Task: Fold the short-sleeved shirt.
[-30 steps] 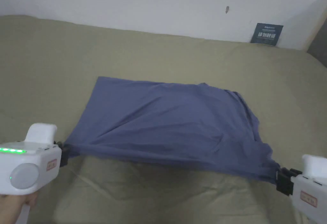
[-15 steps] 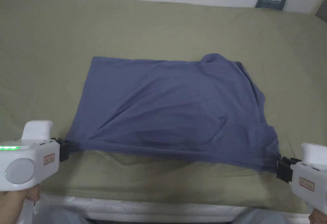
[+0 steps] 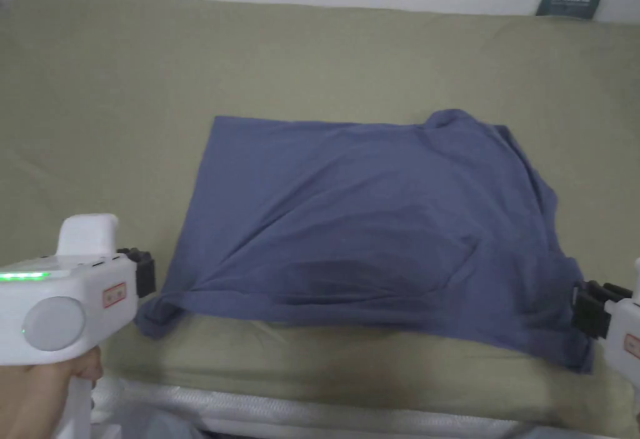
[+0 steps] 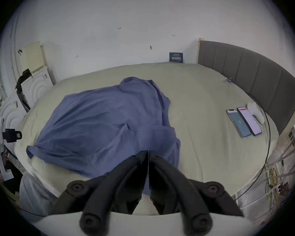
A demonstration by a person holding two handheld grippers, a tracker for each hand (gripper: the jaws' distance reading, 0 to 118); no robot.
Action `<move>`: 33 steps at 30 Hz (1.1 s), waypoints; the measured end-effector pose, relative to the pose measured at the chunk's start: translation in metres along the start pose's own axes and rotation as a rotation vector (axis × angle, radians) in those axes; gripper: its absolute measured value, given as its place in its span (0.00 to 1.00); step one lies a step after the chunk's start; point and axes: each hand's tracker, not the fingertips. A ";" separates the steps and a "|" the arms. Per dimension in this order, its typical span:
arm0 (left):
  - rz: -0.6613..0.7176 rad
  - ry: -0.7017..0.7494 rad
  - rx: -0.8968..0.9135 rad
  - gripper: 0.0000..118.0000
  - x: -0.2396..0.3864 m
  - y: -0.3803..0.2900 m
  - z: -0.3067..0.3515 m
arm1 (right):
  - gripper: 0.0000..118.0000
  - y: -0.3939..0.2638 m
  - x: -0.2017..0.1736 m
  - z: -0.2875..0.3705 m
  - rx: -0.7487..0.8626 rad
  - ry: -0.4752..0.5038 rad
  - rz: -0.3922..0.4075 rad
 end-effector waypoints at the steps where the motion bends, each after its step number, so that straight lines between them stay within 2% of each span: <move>1: 0.007 0.000 -0.018 0.00 -0.001 0.000 -0.001 | 0.06 0.001 -0.001 -0.002 -0.027 0.022 -0.002; 7: 0.026 -0.001 -0.079 0.00 -0.019 -0.010 -0.010 | 0.06 -0.011 -0.006 -0.001 -0.053 0.020 0.006; 8: 0.032 -0.017 -0.110 0.06 -0.022 -0.012 -0.013 | 0.06 -0.013 -0.005 -0.001 -0.061 0.018 0.008; 9: 0.037 -0.050 -0.155 0.14 -0.026 -0.014 -0.018 | 0.06 -0.015 -0.003 -0.001 -0.065 0.014 0.007; 10: 0.045 -0.084 -0.174 0.31 -0.029 -0.016 -0.023 | 0.06 -0.016 -0.002 -0.002 -0.069 0.008 0.004; 11: 0.038 -0.085 -0.198 0.68 -0.030 -0.018 -0.027 | 0.06 -0.017 0.003 -0.007 -0.082 0.011 0.000; 12: 0.023 -0.060 -0.230 0.93 -0.028 -0.021 -0.033 | 0.06 -0.018 0.006 -0.008 -0.089 0.006 0.006; 13: 0.011 -0.034 -0.211 1.00 -0.028 -0.024 -0.036 | 0.06 -0.020 0.009 -0.009 -0.089 -0.003 0.008; 16: -0.005 -0.013 -0.209 0.96 -0.022 -0.026 -0.040 | 0.06 -0.025 0.018 -0.011 -0.109 -0.025 -0.006; 17: -0.001 -0.017 -0.211 0.87 -0.022 -0.027 -0.041 | 0.06 -0.026 0.023 -0.012 -0.117 -0.027 -0.014; 18: 0.002 -0.020 -0.212 0.66 -0.023 -0.027 -0.042 | 0.06 -0.028 0.026 -0.014 -0.135 -0.031 -0.016; 19: -0.002 -0.026 -0.217 0.27 -0.021 -0.027 -0.040 | 0.06 -0.030 0.028 -0.014 -0.146 -0.041 -0.017; 20: 0.000 -0.041 -0.208 0.01 -0.019 -0.026 -0.038 | 0.07 -0.032 0.031 -0.015 -0.150 -0.051 -0.015; 21: 0.000 -0.042 -0.203 0.01 -0.021 -0.028 -0.035 | 0.12 -0.034 0.035 -0.015 -0.152 -0.056 -0.015; 22: 0.010 -0.050 -0.202 0.01 -0.021 -0.026 -0.032 | 0.32 -0.035 0.038 -0.015 -0.156 -0.061 -0.018; 23: 0.012 -0.050 -0.210 0.01 -0.018 -0.025 -0.032 | 0.75 -0.036 0.045 -0.019 -0.169 -0.045 -0.026; 24: 0.013 -0.051 -0.200 0.01 -0.013 -0.025 -0.032 | 1.00 -0.036 0.048 -0.022 -0.192 -0.042 -0.039; 25: 0.011 -0.050 -0.197 0.01 -0.012 -0.025 -0.030 | 0.96 -0.037 0.051 -0.028 -0.241 -0.029 -0.045; 26: 0.013 -0.045 -0.194 0.01 -0.012 -0.024 -0.028 | 0.89 -0.037 0.053 -0.023 -0.176 -0.090 -0.014; 27: 0.017 -0.047 -0.190 0.01 -0.012 -0.023 -0.026 | 0.85 -0.035 0.044 -0.025 -0.251 -0.014 0.017; 29: 0.022 -0.044 -0.187 0.01 -0.011 -0.023 -0.033 | 0.61 -0.033 0.037 -0.029 -0.256 -0.061 0.051; 30: 0.021 -0.044 -0.187 0.01 -0.010 -0.023 -0.032 | 0.54 -0.032 0.034 -0.030 -0.241 -0.057 0.064; 31: 0.020 -0.042 -0.182 0.01 -0.010 -0.022 -0.031 | 0.54 -0.044 0.038 -0.038 -0.241 -0.060 0.069; 32: 0.018 -0.041 -0.182 0.01 -0.008 -0.021 -0.032 | 0.19 -0.043 0.038 -0.041 -0.240 -0.072 0.070; 33: 0.011 -0.039 -0.182 0.01 -0.007 -0.019 -0.031 | 0.15 -0.042 0.039 -0.040 -0.226 -0.064 0.061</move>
